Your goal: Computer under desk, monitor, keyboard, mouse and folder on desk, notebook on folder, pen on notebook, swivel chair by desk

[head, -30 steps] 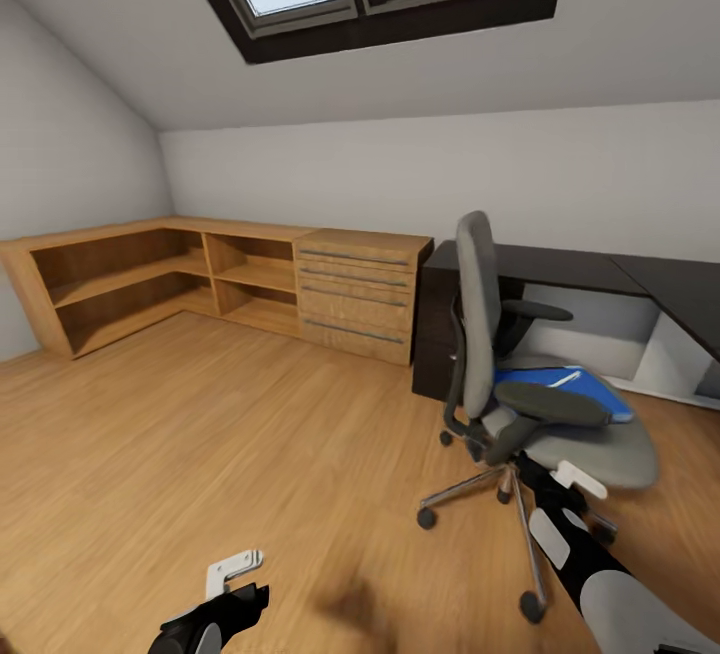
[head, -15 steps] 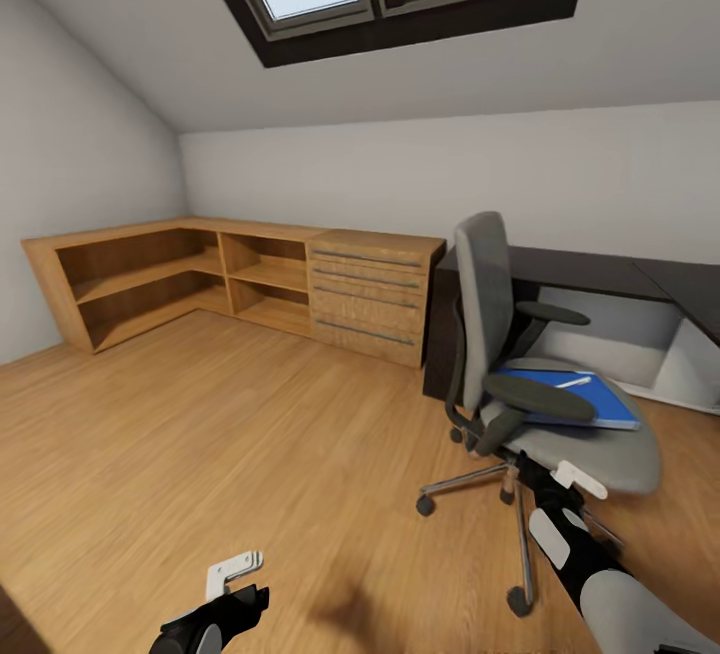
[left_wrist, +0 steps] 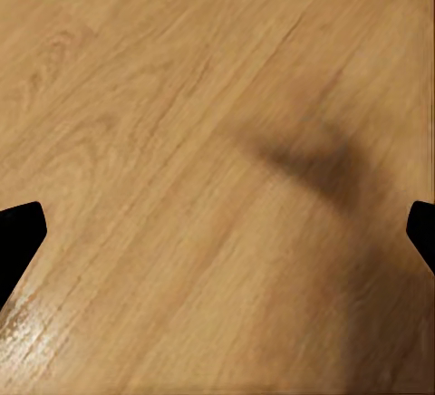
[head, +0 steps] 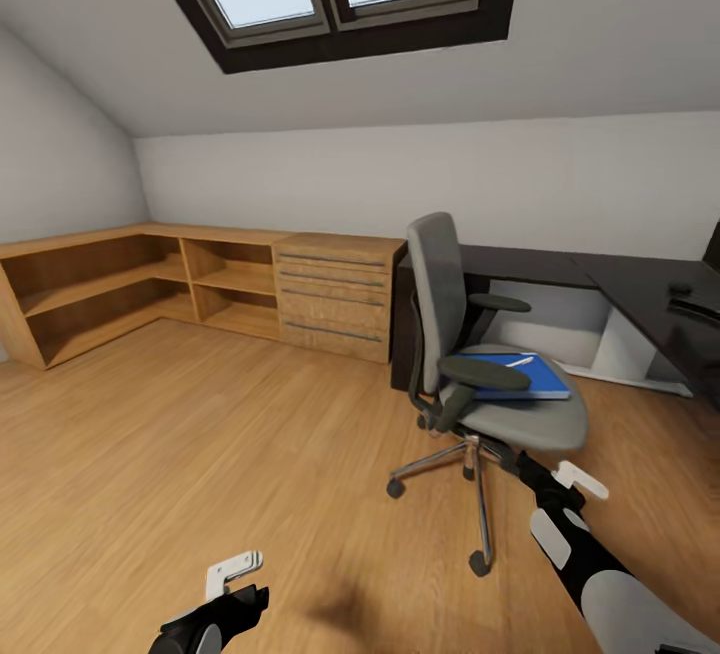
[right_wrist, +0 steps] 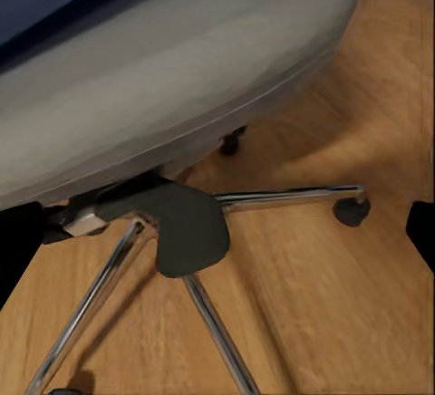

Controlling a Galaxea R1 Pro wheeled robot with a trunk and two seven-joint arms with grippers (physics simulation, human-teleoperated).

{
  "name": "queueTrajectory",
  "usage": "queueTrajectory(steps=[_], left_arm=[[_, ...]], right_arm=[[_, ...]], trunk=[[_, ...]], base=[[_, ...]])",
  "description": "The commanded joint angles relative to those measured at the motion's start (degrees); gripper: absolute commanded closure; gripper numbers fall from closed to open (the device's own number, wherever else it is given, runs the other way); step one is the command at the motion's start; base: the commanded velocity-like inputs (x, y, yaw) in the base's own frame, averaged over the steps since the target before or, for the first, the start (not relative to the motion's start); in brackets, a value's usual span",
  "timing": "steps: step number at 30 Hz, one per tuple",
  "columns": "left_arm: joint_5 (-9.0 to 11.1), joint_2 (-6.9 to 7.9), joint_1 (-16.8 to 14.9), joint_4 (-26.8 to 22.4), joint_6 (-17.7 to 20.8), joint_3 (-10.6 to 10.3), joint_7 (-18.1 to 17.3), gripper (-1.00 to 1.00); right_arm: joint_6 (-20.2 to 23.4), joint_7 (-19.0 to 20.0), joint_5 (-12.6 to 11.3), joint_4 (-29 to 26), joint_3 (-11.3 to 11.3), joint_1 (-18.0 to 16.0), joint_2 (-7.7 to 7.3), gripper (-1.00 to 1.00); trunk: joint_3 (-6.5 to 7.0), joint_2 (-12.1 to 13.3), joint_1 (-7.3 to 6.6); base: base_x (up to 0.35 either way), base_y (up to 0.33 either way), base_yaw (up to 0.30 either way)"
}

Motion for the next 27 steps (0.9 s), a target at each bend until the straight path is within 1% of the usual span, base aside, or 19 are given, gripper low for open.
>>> queueTrajectory(steps=[1,8,11,15,19,24,27], left_arm=[[0.62,-0.03,-0.01,-0.1,0.21,0.07,0.42,-1.0],[0.62,-0.03,-0.01,-0.22,-0.11,0.13,0.49,-1.0],[0.62,0.01,-0.01,-0.35,-1.75,0.11,0.55,-1.0],[0.56,0.01,-0.01,-0.36,-5.24,0.02,0.47,-1.0],[0.6,0.04,-0.01,-0.39,-6.81,0.03,0.43,-1.0],[0.62,0.05,-0.01,-0.43,-7.31,0.06,0.42,-1.0],[0.62,0.06,-0.01,-0.43,-7.35,0.07,0.42,-1.0]], right_arm=[[-0.26,0.03,-0.6,0.05,0.11,-0.05,-0.01,-1.0],[-0.2,-0.03,-0.63,0.09,0.05,-0.05,-0.09,-1.0],[-0.19,-0.04,-0.64,0.09,0.01,-0.05,-0.12,-1.0],[-0.19,-0.05,-0.65,0.1,0.02,-0.05,-0.11,-1.0],[-0.37,-0.07,-0.65,0.1,0.06,-0.05,-0.01,-1.0],[-0.55,-0.13,-0.69,0.1,0.07,-0.05,0.02,-1.0],[-0.9,-0.17,-0.64,0.22,0.12,-0.05,0.09,-1.0]], trunk=[[-0.02,-0.03,-0.01],[0.23,-0.03,-0.01],[0.32,-0.03,-0.01],[0.36,-0.03,-0.01],[0.38,-0.03,-0.01],[0.38,-0.03,-0.01],[0.38,-0.03,-0.01]], base=[[-0.02,0.0,-0.255],[-0.007,0.0,-0.266],[-0.001,0.0,-0.273],[0.0,0.0,-0.277],[0.0,0.0,-0.28],[0.0,0.0,-0.287],[0.0,0.0,-0.14]])
